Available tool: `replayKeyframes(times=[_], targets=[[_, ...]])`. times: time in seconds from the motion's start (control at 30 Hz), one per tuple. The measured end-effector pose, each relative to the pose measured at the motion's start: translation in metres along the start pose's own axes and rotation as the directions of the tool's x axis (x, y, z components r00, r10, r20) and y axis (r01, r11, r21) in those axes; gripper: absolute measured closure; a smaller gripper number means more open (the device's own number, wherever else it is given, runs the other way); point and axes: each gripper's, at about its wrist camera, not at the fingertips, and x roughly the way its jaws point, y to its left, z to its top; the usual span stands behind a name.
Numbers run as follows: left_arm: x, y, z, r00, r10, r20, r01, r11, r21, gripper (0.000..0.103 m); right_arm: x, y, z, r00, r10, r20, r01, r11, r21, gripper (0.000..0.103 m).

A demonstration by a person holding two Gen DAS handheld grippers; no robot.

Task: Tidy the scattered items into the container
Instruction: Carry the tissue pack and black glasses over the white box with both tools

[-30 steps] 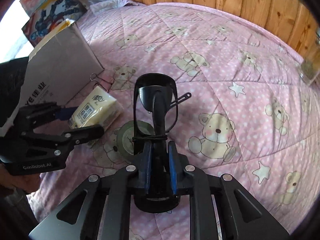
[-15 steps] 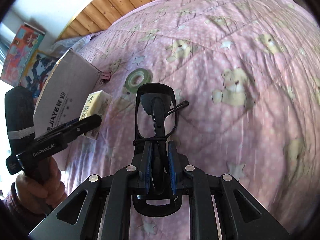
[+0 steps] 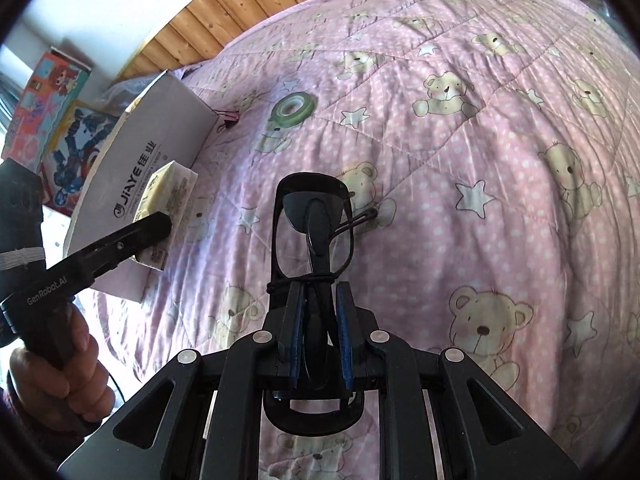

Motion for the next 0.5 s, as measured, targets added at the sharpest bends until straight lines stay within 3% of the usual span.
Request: replayKeyframes(times=[0.5], targets=[[-0.055,-0.009,-0.031,0.997,-0.041,0.071,0.039,0.999,0.029,0.052,-0.03,0.033,-0.041,0.999,-0.011,0.047,0.012,0.999,-0.034,0.088]])
